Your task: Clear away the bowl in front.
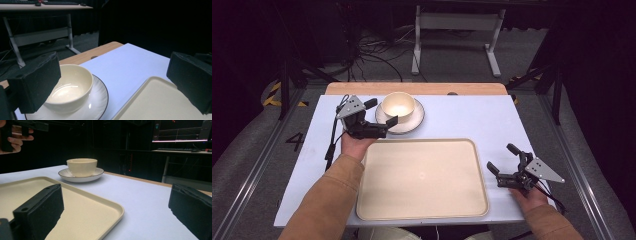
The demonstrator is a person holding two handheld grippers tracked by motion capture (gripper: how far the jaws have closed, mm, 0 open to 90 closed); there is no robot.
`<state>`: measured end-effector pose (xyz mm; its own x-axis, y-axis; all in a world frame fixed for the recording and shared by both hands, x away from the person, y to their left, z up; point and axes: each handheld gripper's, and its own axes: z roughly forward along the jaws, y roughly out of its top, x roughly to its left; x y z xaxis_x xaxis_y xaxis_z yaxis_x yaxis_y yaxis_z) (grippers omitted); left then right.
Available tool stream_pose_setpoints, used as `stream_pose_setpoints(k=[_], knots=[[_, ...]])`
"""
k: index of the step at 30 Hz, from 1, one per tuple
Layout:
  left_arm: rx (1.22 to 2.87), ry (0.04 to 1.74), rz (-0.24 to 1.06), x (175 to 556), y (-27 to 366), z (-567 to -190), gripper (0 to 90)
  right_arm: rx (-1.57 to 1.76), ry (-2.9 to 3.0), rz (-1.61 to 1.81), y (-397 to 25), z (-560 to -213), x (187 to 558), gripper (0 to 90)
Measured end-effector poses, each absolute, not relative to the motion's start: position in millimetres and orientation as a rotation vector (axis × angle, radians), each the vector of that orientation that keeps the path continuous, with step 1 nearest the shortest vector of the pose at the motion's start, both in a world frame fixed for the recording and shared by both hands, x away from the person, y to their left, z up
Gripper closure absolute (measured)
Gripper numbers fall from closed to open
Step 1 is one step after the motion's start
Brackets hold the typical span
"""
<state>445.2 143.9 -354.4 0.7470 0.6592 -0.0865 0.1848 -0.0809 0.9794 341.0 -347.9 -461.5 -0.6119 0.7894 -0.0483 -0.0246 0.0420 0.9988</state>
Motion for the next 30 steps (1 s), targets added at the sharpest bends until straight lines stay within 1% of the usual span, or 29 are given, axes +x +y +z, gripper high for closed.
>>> stream_pose_setpoints(k=[9,10,18,25,30], knots=[[1.655,0.702,0.449,461.0,138.8,-349.9,0.0,0.778,1.688,1.639,-347.9,-461.5,341.0,0.1],[1.672,0.714,0.473,462.6,138.2,-349.2,0.0,0.778,1.688,1.639,-347.9,-461.5,341.0,0.1],[1.703,0.737,0.497,473.9,134.2,-348.0,0.0,0.777,1.688,1.639,-347.9,-461.6,340.9,0.2],[1.795,0.746,0.491,488.7,127.7,-345.6,0.3,0.777,1.688,1.639,-347.9,-461.6,340.9,0.1],[1.854,0.744,0.487,497.9,120.5,-342.7,3.7,0.776,1.688,1.638,-348.0,-461.6,340.9,0.1]])
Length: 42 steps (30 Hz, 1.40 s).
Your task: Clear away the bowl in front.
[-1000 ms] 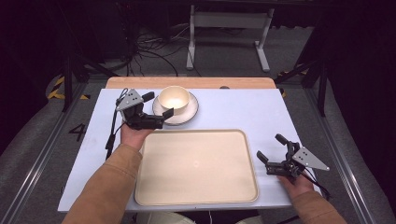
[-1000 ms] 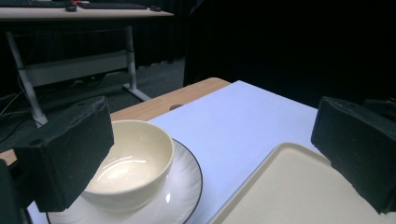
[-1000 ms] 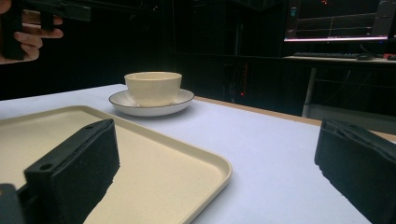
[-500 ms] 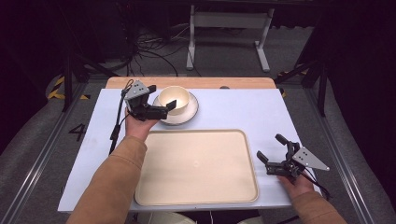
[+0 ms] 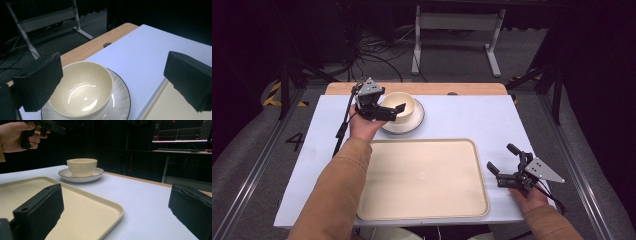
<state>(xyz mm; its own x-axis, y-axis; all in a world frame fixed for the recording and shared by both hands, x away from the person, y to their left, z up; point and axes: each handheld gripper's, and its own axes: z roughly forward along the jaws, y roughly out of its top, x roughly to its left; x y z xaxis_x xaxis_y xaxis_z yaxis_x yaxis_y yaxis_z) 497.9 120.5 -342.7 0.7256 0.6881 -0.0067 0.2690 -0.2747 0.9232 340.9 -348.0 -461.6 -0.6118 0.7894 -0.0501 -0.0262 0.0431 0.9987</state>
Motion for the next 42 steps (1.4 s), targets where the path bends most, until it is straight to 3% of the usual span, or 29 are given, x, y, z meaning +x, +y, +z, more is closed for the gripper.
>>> stream_pose_setpoints(k=[5,15,27,37,42], knots=[[1.958,0.734,0.498,509.2,110.7,-345.5,7.4,0.775,1.689,1.638,-347.9,-461.6,340.8,0.1],[2.076,0.779,0.383,531.3,102.0,-357.1,9.2,0.774,1.688,1.639,-347.8,-461.6,340.7,0.1],[2.171,0.800,0.278,545.8,96.9,-372.9,23.6,0.774,1.688,1.639,-347.8,-461.6,340.7,0.1],[2.283,0.820,0.262,552.7,85.9,-386.7,24.9,0.773,1.688,1.639,-347.8,-461.6,340.6,0.1],[2.342,0.827,0.284,554.8,81.3,-391.0,36.0,0.773,1.688,1.639,-347.8,-461.6,340.6,0.1]])
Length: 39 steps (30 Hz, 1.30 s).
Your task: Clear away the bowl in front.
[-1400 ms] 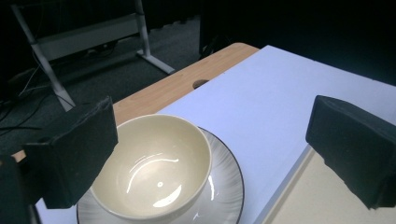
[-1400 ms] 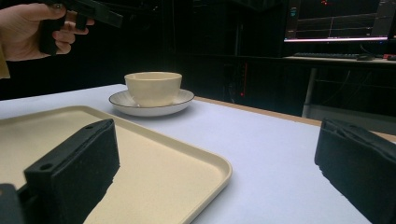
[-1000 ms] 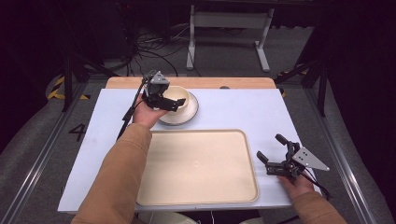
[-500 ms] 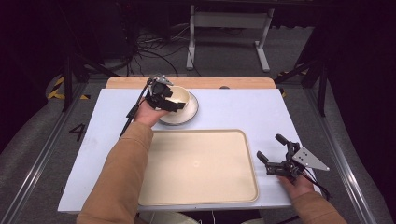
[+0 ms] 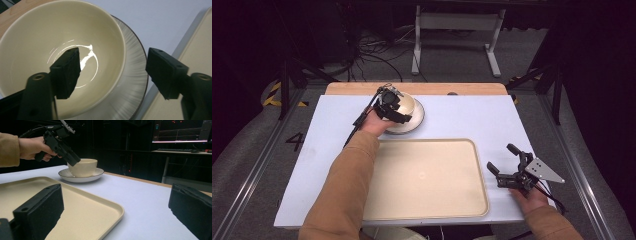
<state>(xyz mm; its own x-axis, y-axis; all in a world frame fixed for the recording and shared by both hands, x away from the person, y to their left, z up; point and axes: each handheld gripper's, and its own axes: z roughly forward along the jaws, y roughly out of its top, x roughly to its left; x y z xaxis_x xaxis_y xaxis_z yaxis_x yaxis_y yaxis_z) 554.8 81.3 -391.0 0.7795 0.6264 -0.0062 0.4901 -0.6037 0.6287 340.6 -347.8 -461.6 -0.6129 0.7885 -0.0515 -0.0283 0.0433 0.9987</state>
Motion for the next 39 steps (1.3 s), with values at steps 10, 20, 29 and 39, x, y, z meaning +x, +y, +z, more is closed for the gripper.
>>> stream_pose_setpoints(k=[10,20,29,39], knots=[[2.443,0.899,0.265,560.6,73.7,-403.1,55.1,0.773,1.688,1.639,-347.8,-461.6,340.6,0.1],[2.528,0.830,0.277,559.3,64.8,-402.8,72.0,0.774,1.689,1.638,-347.9,-461.6,340.7,0.1],[2.609,0.733,0.322,557.3,51.1,-400.7,82.5,0.773,1.688,1.638,-347.9,-461.6,340.6,0.1],[2.659,0.668,0.398,553.0,47.1,-399.7,83.9,0.773,1.688,1.639,-347.8,-461.6,340.6,0.1]])
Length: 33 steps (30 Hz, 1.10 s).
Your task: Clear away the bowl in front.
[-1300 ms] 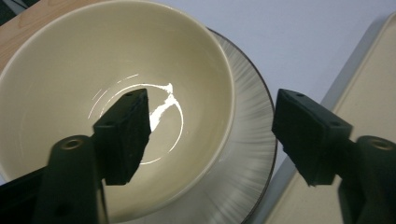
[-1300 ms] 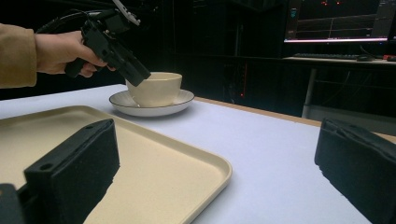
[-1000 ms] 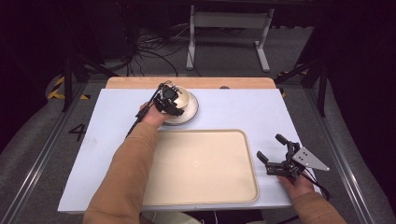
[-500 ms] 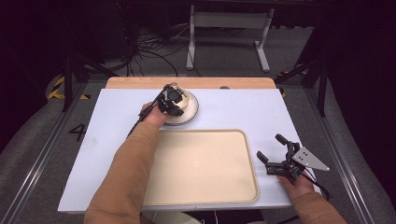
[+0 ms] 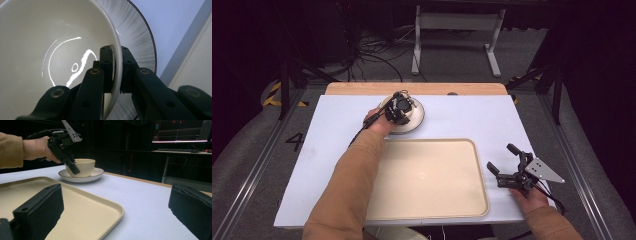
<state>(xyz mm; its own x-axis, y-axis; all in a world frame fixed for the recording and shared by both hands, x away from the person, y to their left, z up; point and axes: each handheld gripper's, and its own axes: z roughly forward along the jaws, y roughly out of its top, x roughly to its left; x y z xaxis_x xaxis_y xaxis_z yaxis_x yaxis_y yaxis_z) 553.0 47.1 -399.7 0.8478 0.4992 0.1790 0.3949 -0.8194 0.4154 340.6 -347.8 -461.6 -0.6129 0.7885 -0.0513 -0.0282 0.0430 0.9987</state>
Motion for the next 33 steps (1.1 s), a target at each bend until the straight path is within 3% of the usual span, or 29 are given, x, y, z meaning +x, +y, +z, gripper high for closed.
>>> stream_pose_setpoints(k=[12,33], knots=[[2.661,0.707,0.379,549.4,50.6,-388.4,84.4,0.774,1.688,1.639,-347.8,-461.6,340.6,0.2],[2.674,0.569,0.352,523.9,40.7,-338.6,84.3,0.775,1.688,1.638,-347.9,-461.6,340.7,0.1]])
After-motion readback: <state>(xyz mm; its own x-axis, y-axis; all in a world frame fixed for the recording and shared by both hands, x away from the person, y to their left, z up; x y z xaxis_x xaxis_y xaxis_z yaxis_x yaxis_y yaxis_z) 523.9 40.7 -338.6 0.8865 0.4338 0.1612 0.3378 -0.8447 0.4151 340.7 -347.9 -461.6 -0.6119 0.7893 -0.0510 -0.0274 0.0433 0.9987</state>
